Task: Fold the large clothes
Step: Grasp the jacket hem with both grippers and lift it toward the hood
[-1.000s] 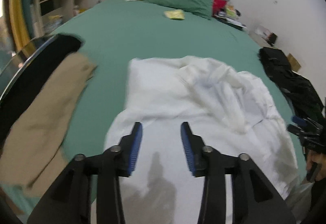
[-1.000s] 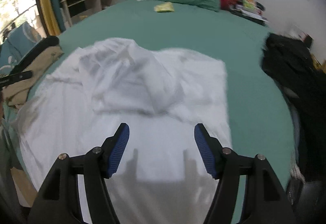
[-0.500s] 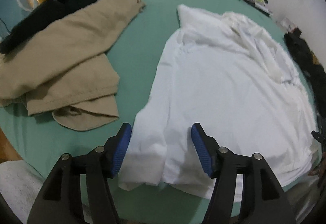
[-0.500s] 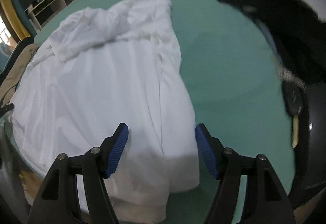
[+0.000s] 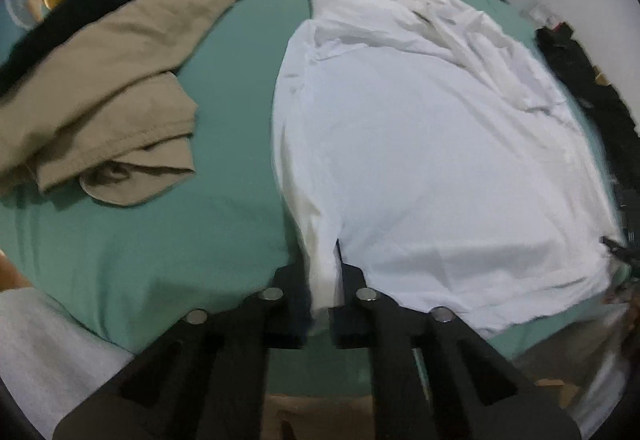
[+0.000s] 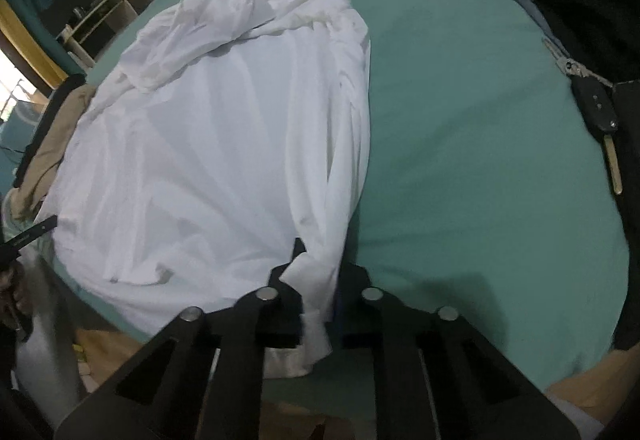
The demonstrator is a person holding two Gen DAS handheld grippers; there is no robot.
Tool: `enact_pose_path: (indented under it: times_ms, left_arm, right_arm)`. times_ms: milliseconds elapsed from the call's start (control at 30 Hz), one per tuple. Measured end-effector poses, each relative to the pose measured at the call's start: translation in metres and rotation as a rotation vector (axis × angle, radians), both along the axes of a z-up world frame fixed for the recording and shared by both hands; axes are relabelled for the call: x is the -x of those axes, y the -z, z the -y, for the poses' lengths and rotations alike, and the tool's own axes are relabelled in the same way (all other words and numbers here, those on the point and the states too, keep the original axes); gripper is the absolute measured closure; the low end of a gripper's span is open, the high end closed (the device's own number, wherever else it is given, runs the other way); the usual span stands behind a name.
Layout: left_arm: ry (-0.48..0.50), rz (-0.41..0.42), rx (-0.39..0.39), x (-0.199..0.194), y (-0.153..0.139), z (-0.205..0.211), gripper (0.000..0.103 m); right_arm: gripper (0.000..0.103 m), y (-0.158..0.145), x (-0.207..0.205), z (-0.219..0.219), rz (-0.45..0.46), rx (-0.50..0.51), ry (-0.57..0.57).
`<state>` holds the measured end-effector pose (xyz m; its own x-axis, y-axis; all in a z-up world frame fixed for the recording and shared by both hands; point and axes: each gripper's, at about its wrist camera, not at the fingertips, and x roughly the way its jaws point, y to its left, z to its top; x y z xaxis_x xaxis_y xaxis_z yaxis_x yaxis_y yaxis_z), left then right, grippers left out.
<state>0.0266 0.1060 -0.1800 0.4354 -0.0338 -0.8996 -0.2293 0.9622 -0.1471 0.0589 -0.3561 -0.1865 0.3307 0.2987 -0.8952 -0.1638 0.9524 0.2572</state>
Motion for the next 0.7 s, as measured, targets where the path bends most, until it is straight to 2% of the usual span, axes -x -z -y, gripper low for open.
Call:
enact_pose_path:
  times_ms: [233,400,700]
  left_arm:
    - [0.0,0.084,0.002,0.022,-0.031,-0.001,0.097]
    - [-0.01,0.125,0.001,0.04,-0.055,-0.009,0.097]
    - [0.026,0.22,-0.038,0.051,-0.108,-0.012,0.097]
  right_arm:
    - [0.097,-0.02,0.017,0.004,0.028,-0.037,0.002]
    - [0.097,-0.048,0.031,0.016,0.066,-0.047,0.021]
    - [0.097,-0.102,0.035,0.028,0.148,-0.043,0.0]
